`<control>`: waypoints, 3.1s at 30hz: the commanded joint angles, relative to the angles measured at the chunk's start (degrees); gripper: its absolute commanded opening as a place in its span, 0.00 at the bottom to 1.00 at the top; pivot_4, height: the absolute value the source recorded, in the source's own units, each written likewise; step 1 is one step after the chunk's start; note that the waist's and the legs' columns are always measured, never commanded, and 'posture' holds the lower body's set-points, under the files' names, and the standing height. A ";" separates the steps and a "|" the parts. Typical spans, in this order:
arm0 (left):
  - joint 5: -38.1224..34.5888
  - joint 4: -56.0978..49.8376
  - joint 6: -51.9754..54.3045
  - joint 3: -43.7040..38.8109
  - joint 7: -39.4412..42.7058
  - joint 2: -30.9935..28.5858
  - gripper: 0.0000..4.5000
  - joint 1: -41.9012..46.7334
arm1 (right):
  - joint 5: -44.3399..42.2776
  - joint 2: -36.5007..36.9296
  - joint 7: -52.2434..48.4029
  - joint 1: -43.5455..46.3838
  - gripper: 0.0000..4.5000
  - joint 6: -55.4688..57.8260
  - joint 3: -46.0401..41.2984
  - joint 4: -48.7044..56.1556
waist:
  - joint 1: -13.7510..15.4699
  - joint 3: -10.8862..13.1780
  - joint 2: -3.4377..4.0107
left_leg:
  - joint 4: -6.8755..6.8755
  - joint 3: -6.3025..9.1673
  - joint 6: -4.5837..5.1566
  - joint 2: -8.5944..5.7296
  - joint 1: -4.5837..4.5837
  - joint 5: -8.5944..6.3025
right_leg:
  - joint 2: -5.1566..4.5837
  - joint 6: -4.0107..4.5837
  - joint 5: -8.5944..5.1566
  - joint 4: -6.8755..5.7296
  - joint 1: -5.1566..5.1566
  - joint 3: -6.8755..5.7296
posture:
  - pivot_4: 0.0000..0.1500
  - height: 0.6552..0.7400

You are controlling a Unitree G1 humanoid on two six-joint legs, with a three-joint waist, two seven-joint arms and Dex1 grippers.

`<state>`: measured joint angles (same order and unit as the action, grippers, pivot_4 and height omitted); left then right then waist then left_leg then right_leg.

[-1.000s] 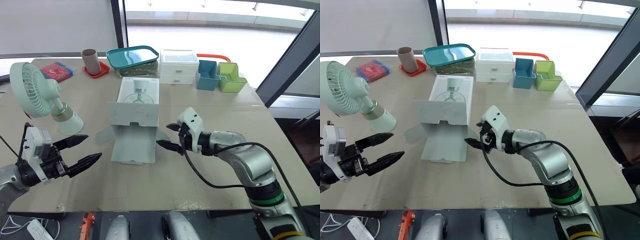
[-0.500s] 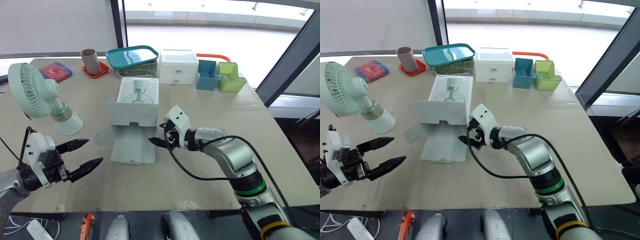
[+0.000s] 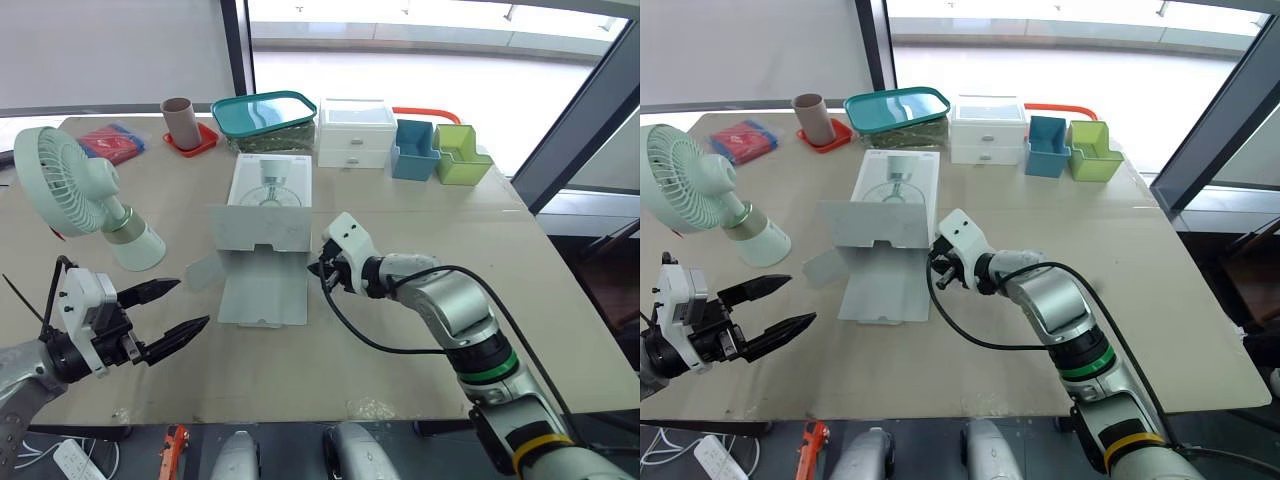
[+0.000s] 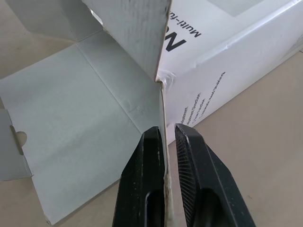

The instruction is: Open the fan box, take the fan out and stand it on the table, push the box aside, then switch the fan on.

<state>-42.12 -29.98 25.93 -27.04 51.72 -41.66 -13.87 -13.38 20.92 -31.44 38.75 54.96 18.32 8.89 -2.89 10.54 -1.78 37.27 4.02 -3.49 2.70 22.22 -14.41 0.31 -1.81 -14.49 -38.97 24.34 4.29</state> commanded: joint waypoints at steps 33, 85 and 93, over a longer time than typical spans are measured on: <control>3.43 1.08 -3.77 2.08 0.65 0.36 1.00 0.23 | 0.64 6.72 -2.77 -1.31 0.05 -5.10 -9.60 -3.14 | -0.39 0.01 0.01 | -0.01 0.00 0.04 0.08 0.00 -0.02 | 0.13 -0.01 -0.01 0.02 0.01 0.04 | 1.00 1.00; 6.70 1.64 -5.54 3.97 -0.80 1.82 1.00 1.42 | 6.86 -4.52 0.74 8.85 0.25 -13.74 -7.61 -23.57 | -0.44 0.02 0.04 | -0.06 -0.01 0.04 0.08 0.01 -0.02 | 0.14 0.11 0.06 0.02 0.05 0.05 | 1.00 1.00; 7.11 1.99 -5.90 4.56 -0.87 1.79 1.00 1.70 | 7.63 -5.19 1.98 8.61 0.01 -14.75 -8.82 -25.42 | -0.45 0.02 0.04 | -0.06 -0.01 0.04 0.08 0.01 -0.02 | 0.13 0.13 0.07 0.02 0.05 0.05 | 1.00 1.00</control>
<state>-34.88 -27.45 21.13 -22.30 50.76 -39.76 -12.53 -5.80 15.97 -30.24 46.18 40.35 10.85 -16.71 -3.34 10.56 -1.74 37.21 4.01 -3.45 2.79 22.23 -14.44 0.45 -1.69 -14.43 -38.94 24.40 4.34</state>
